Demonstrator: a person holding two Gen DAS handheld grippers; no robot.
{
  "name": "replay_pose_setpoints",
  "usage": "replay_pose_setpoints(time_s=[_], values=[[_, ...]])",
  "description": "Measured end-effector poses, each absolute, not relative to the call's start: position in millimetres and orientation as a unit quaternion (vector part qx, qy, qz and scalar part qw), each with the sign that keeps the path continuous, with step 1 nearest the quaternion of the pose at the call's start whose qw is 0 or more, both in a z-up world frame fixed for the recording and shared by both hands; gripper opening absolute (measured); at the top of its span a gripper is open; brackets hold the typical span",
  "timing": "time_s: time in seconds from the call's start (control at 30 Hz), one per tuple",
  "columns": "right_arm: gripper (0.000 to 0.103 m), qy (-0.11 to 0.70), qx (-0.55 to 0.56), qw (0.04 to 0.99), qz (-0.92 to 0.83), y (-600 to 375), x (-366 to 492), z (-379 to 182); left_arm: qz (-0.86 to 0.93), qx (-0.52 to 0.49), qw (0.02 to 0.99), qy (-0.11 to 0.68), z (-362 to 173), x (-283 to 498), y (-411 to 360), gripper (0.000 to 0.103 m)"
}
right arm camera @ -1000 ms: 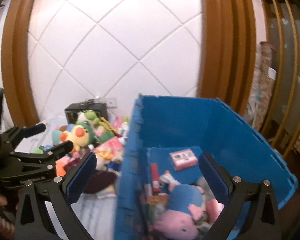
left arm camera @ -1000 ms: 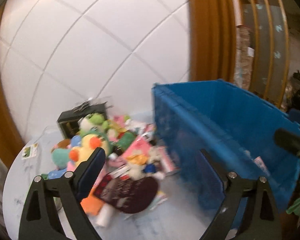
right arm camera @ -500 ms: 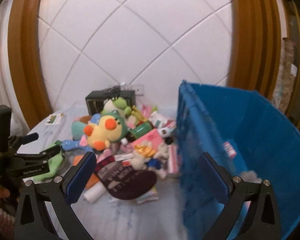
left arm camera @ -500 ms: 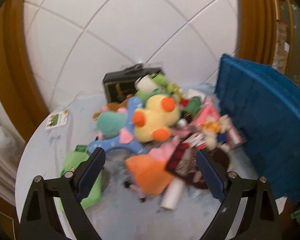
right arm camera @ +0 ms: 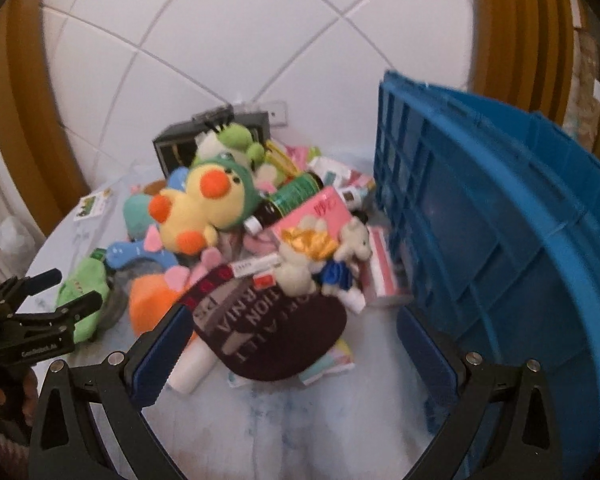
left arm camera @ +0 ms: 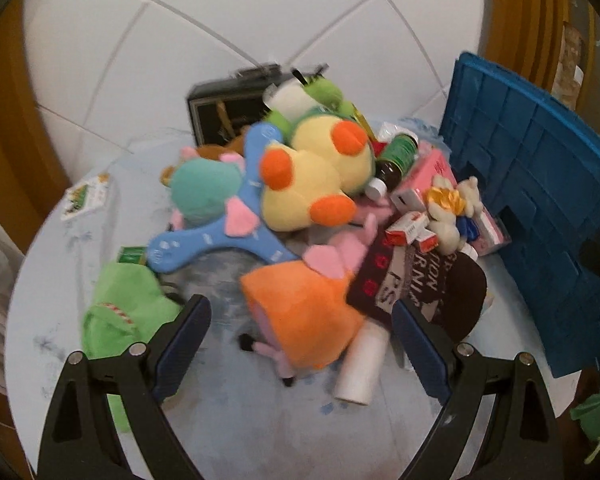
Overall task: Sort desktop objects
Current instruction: 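Return both grippers from the blue bin to the pile, then grasp the white bunny plush with the left gripper while the right gripper grasps the white bear plush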
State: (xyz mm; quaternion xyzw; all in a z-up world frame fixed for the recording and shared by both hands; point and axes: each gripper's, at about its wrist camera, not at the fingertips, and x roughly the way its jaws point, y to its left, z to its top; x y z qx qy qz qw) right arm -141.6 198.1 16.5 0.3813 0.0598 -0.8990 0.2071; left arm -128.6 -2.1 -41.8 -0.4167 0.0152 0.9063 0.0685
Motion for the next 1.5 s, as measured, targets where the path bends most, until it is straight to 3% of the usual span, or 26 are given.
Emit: replay_pose_setpoints(time_s=[0.27,0.37,0.5,0.67,0.9,1.0,1.2,1.3,1.33,1.4,1.5], values=[[0.103,0.019,0.414,0.199,-0.888,212,-170,-15,0.898,-0.423,0.116,0.039,-71,-163,53,0.092],[0.103,-0.013,0.432,0.203,-0.879,216,-184,-32,0.893,-0.426,0.138,0.046,-79,-175,71,0.078],[0.102,-0.046,0.449,0.181,-0.874,223,-203,-53,0.886,-0.425,0.168,0.072,-89,-196,100,0.078],[0.069,-0.087,0.446,0.169,-0.875,228,-222,-66,0.875,-0.424,0.210,0.099,-101,-227,144,0.078],[0.068,-0.095,0.460,0.145,-0.871,225,-256,-88,0.858,-0.452,0.207,0.131,-132,-275,180,0.050],[0.060,-0.093,0.472,0.139,-0.865,222,-273,-101,0.856,-0.457,0.220,0.100,-133,-289,166,0.049],[0.057,-0.097,0.493,0.147,-0.852,203,-314,-128,0.852,-0.446,0.243,0.127,-139,-294,175,0.054],[0.043,-0.090,0.504,0.150,-0.846,193,-330,-142,0.849,-0.447,0.249,0.136,-142,-298,183,0.053],[0.027,-0.087,0.504,0.151,-0.846,192,-333,-144,0.849,-0.445,0.252,0.137,-142,-297,184,0.051],[0.024,-0.079,0.501,0.153,-0.848,190,-334,-143,0.843,-0.448,0.270,0.128,-138,-295,186,0.032],[0.022,-0.066,0.491,0.156,-0.854,192,-326,-135,0.845,-0.445,0.269,0.125,-131,-289,184,0.028]])
